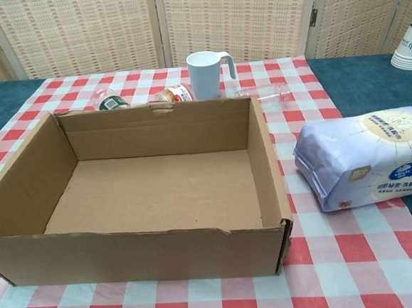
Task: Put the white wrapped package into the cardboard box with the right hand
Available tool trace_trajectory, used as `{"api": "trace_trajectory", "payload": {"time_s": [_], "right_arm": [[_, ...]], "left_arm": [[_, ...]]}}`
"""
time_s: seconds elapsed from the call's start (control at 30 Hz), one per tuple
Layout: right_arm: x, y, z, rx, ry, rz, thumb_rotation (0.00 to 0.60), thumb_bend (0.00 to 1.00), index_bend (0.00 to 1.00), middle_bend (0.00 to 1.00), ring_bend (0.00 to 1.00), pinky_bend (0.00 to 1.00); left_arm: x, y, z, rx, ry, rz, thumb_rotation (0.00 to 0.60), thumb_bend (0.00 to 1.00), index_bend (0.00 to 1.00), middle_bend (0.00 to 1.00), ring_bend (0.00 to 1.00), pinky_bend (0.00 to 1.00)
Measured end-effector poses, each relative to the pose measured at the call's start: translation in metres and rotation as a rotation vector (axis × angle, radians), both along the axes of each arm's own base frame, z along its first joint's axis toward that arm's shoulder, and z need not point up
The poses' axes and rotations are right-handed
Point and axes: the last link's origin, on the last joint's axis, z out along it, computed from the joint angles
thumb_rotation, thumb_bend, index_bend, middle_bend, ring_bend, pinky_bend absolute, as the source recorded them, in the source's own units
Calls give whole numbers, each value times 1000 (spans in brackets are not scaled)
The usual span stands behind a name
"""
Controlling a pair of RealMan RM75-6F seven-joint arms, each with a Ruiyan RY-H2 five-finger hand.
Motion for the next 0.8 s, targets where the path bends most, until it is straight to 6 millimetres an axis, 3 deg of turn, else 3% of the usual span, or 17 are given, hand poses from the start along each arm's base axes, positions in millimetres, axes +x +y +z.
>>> {"api": "trace_trajectory", "payload": {"time_s": [0.3,0.53,0.8], "right_arm": [[4,0,-2,2,-1,4,600,0,46,0,0,0],[21,0,6,-20,5,42,600,0,38,0,0,0],[38,-21,0,42,4,77,600,0,0,0,0,0]], "left_arm": [[1,-1,3,7,-8,-5,600,276,0,0,0,130],[0,0,4,5,-16,-5,600,277,0,0,0,129],[0,-1,7,15,-22,-1,600,277,0,0,0,129]]}}
